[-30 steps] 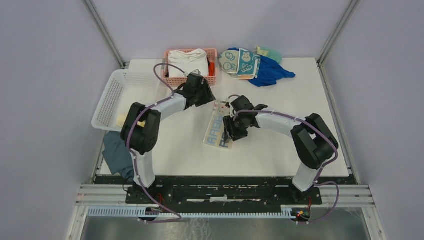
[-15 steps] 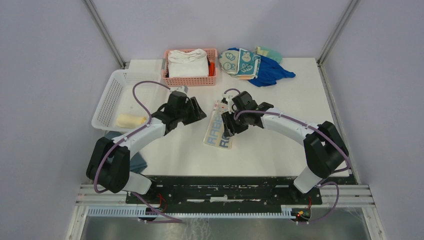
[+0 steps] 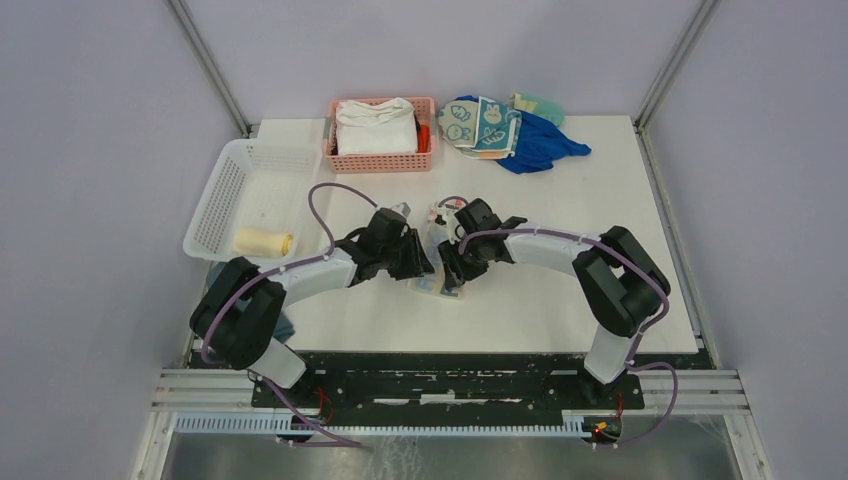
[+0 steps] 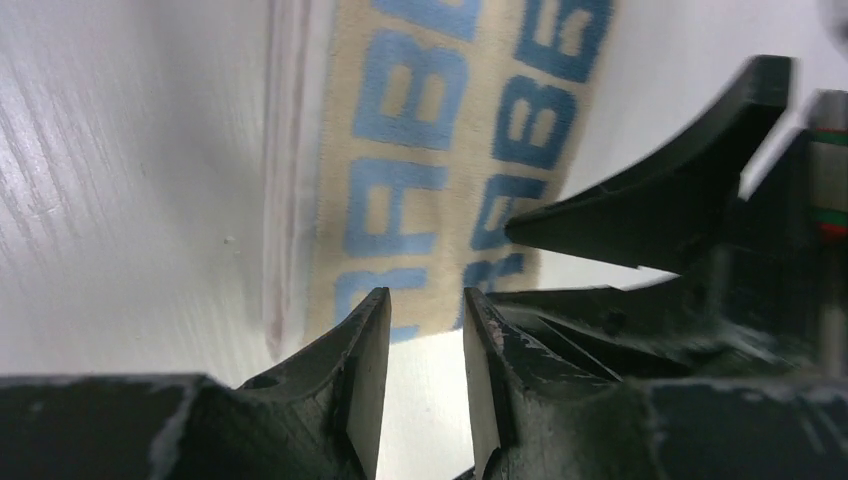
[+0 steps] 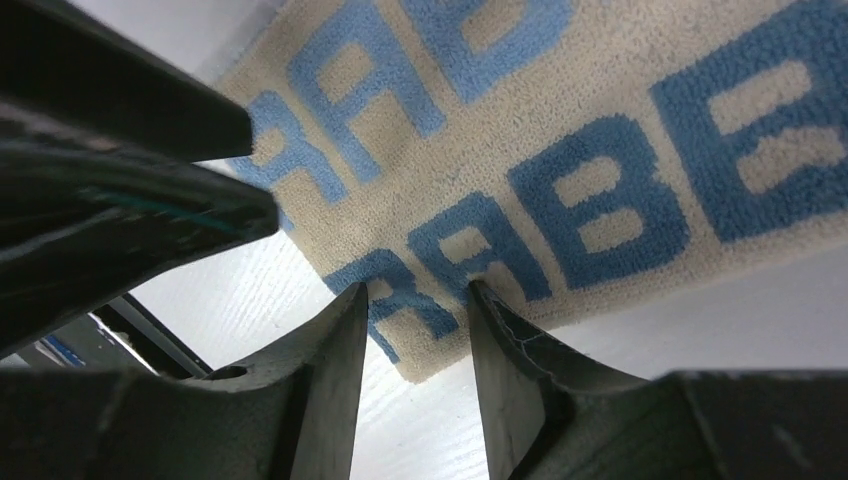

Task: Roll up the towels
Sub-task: Roll the towel at the center of the board.

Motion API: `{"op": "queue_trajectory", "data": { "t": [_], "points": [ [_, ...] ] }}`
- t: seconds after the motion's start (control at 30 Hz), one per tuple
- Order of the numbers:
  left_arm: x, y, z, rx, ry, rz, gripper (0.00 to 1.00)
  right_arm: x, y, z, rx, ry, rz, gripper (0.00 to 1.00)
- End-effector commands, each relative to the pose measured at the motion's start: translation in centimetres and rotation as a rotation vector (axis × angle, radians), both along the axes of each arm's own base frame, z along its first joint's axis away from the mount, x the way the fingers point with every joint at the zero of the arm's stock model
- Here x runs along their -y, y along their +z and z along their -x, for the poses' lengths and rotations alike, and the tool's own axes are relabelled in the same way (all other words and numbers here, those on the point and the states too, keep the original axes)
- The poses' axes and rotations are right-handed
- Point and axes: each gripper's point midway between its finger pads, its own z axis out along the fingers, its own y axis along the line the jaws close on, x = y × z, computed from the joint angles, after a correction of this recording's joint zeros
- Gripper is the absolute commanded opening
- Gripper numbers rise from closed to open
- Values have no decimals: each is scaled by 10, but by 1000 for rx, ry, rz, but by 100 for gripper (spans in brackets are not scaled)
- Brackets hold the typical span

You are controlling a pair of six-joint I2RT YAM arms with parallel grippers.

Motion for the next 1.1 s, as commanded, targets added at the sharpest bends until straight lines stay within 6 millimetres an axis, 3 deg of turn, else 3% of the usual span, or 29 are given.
{"op": "queue_trajectory", "data": {
  "t": [0.0, 0.1, 0.2, 0.33, 0.5, 0.73, 0.9, 1.07],
  "points": [
    [-2, -26, 0, -48, 27, -31, 39, -6, -9, 3, 13, 27, -5, 50],
    [-20, -46, -3, -94, 65, -80, 36, -10, -4, 2, 28, 43, -5, 51],
    [-40, -50, -14, -83, 116, -117, 36, -16, 13, 0, 101, 77, 5, 53],
    [-52, -36, -28, -39, 138, -135, 37, -23, 35, -1, 228, 139, 62, 54],
    [-49, -3, -37, 37, 137, -92, 46, -36, 46, 1, 331, 196, 147, 55],
    [-73, 28, -37, 89, 260, -34, 58, -58, 48, 10, 372, 238, 196, 56],
    [-106, 27, -32, 61, 392, 22, 65, -76, 38, 22, 349, 273, 201, 55],
    [-131, 23, -24, 63, 490, 27, 74, -74, 21, 23, 341, 270, 273, 54]
  ]
}}
